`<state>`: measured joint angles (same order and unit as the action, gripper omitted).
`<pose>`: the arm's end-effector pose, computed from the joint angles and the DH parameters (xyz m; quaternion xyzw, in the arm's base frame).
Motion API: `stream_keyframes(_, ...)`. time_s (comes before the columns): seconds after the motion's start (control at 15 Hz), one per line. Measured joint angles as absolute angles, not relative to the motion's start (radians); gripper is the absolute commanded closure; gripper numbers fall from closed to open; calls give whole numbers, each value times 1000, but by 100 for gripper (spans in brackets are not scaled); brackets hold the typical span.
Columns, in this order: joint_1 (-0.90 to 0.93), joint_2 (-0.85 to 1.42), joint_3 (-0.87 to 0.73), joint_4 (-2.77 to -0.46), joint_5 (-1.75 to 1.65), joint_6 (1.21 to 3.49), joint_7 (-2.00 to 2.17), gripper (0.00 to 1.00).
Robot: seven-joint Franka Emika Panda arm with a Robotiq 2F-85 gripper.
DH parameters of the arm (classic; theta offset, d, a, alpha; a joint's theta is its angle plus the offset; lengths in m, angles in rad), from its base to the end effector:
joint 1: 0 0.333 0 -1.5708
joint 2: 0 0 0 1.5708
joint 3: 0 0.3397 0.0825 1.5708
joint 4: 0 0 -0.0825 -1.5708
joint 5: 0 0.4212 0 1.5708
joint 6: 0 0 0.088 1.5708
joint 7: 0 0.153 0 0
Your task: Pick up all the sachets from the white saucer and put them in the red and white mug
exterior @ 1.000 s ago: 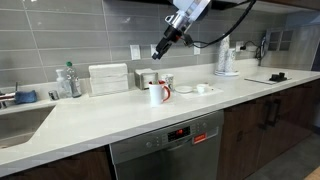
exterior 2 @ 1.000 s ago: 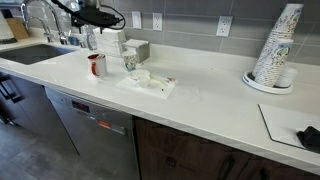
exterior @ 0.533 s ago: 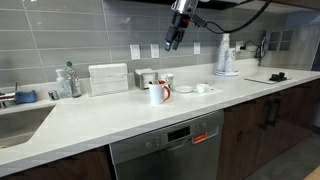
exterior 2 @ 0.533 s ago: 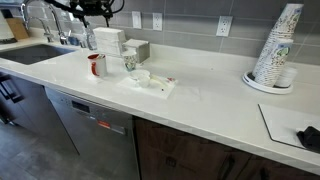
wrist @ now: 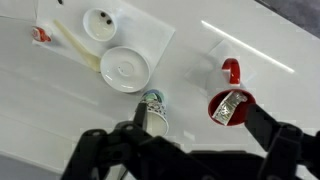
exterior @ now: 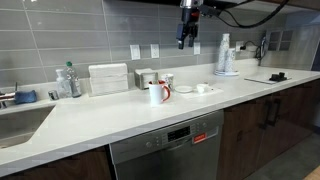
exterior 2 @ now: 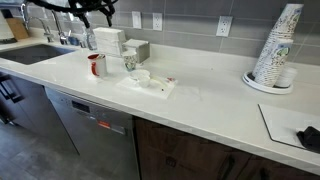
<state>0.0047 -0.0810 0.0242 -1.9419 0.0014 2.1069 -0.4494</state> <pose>0.6043 0.0179 0.5099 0.9642 0.2349 0.1199 0.0259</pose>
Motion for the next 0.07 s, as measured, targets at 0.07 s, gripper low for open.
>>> stream_keyframes(0.07,5,-82,24,-1942,1,2106,-448,0)
